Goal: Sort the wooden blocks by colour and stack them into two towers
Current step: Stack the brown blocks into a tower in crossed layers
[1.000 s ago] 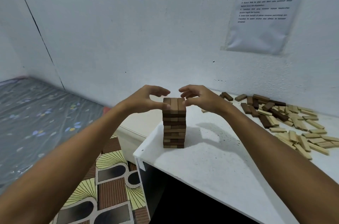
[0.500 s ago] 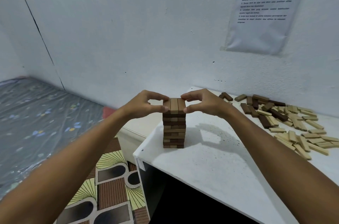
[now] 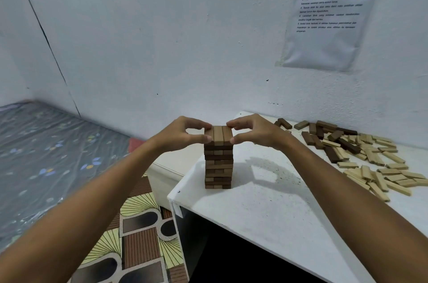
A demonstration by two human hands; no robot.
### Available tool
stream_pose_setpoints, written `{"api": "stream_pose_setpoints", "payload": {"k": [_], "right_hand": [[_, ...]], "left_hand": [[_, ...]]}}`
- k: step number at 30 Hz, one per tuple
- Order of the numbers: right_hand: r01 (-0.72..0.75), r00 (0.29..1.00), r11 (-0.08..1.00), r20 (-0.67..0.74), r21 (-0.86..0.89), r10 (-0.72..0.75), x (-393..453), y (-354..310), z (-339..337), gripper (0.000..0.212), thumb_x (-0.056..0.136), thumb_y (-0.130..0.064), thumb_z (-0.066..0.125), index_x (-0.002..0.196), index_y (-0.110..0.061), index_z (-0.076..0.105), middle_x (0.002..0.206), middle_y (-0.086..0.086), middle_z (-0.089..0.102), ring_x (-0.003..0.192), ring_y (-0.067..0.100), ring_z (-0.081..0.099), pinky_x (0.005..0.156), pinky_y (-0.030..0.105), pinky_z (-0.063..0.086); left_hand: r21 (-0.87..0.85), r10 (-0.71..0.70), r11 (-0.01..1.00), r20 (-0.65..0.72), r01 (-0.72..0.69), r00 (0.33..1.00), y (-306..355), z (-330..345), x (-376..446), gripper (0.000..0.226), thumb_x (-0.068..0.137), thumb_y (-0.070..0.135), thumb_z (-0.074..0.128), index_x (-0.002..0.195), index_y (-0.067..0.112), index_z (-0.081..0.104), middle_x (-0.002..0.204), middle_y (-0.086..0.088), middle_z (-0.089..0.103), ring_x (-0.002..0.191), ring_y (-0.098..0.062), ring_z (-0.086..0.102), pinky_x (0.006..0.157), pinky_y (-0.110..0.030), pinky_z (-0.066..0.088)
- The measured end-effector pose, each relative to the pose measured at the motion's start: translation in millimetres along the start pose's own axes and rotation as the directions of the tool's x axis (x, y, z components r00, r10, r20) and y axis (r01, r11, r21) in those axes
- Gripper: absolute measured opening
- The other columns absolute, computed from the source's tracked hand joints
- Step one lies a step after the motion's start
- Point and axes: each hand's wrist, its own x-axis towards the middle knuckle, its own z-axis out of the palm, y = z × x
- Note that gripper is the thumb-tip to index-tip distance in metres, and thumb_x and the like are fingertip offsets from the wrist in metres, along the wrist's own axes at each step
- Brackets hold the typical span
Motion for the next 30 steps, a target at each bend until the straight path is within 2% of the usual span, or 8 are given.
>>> {"api": "stream_pose_setpoints", "payload": {"k": [2, 5, 9, 14, 20, 22, 25, 30], "right_hand": [[0.001, 1.000, 1.000, -0.006, 0.010, -0.001, 0, 0, 0, 0.049, 0.084, -0.022, 0.074, 0.131, -0.019, 0.060, 0.129, -0.007, 0.060, 0.120, 0.007, 0.052, 0.067, 0.012, 0.036], [-0.001, 0.999, 0.999, -0.036, 0.033, 0.002, -3, -3, -4, 0.044, 0.087, -0.025, 0.070, 0.130, -0.016, 0.061, 0.128, -0.004, 0.062, 0.118, 0.009, 0.056, 0.077, 0.016, 0.041], [-0.010, 0.995, 0.997, -0.101, -0.081, 0.002, -13, -8, -21, 0.046, 0.088, -0.034, 0.069, 0.129, -0.016, 0.060, 0.131, -0.001, 0.061, 0.114, 0.013, 0.059, 0.092, 0.029, 0.048], [-0.092, 0.981, 0.986, -0.180, -0.142, 0.066, -44, -4, -59, 0.044, 0.088, -0.029, 0.070, 0.128, -0.015, 0.060, 0.124, -0.002, 0.062, 0.090, 0.005, 0.063, 0.075, 0.024, 0.051], [-0.236, 0.939, 0.950, -0.301, -0.206, 0.168, -101, 13, -101, 0.046, 0.083, -0.035, 0.071, 0.125, -0.018, 0.062, 0.123, -0.002, 0.063, 0.109, 0.014, 0.061, 0.095, 0.036, 0.050], [-0.254, 0.928, 0.954, -0.318, -0.158, 0.195, -121, 22, -109, 0.043, 0.075, -0.041, 0.072, 0.114, -0.023, 0.065, 0.115, -0.005, 0.068, 0.106, 0.014, 0.064, 0.093, 0.038, 0.053], [-0.300, 0.902, 0.943, -0.363, -0.141, 0.233, -147, 40, -115, 0.022, 0.084, -0.023, 0.072, 0.106, -0.019, 0.070, 0.095, -0.011, 0.069, 0.097, 0.016, 0.065, 0.088, 0.033, 0.051], [-0.466, 0.834, 0.864, -0.419, -0.190, 0.358, -174, 90, -106, 0.038, 0.086, -0.023, 0.069, 0.122, -0.015, 0.064, 0.129, 0.003, 0.059, 0.118, 0.022, 0.055, 0.096, 0.037, 0.046]], "left_hand": [[-0.023, 0.002, 1.000, 0.004, -0.002, 1.000, 3, -1, 1, 0.080, 0.060, 0.070, 0.063, 0.129, 0.029, 0.060, 0.128, 0.012, 0.060, 0.120, -0.005, 0.054, 0.102, -0.031, 0.044], [0.003, 0.018, 1.000, -0.014, -0.018, 1.000, 12, -4, 5, 0.082, 0.063, 0.073, 0.060, 0.132, 0.027, 0.057, 0.132, 0.009, 0.058, 0.121, -0.008, 0.054, 0.098, -0.028, 0.042], [0.124, 0.071, 0.990, -0.036, -0.066, 0.997, 35, -8, 21, 0.064, 0.083, 0.060, 0.064, 0.133, 0.020, 0.057, 0.135, 0.001, 0.057, 0.123, -0.016, 0.053, 0.094, -0.028, 0.040], [0.238, 0.160, 0.957, 0.035, -0.164, 0.987, 79, 1, 45, 0.053, 0.088, 0.047, 0.064, 0.133, 0.018, 0.057, 0.133, 0.000, 0.059, 0.122, -0.017, 0.054, 0.093, -0.026, 0.040], [0.219, 0.273, 0.926, 0.181, -0.309, 0.945, 136, 52, 66, 0.053, 0.088, 0.044, 0.066, 0.133, 0.017, 0.057, 0.135, -0.001, 0.059, 0.124, -0.017, 0.053, 0.096, -0.025, 0.041], [0.191, 0.284, 0.925, 0.228, -0.328, 0.931, 149, 75, 71, 0.052, 0.087, 0.042, 0.068, 0.131, 0.017, 0.058, 0.133, -0.002, 0.060, 0.123, -0.017, 0.054, 0.097, -0.025, 0.042], [0.130, 0.291, 0.933, 0.279, -0.336, 0.915, 162, 110, 75, 0.046, 0.086, 0.038, 0.071, 0.126, 0.017, 0.063, 0.127, -0.002, 0.064, 0.120, -0.016, 0.057, 0.089, -0.021, 0.044], [0.145, 0.240, 0.943, 0.320, -0.298, 0.916, 146, 175, 79, 0.051, 0.085, 0.038, 0.072, 0.129, 0.016, 0.059, 0.137, 0.002, 0.051, 0.119, -0.014, 0.053, 0.085, -0.020, 0.037]]}}
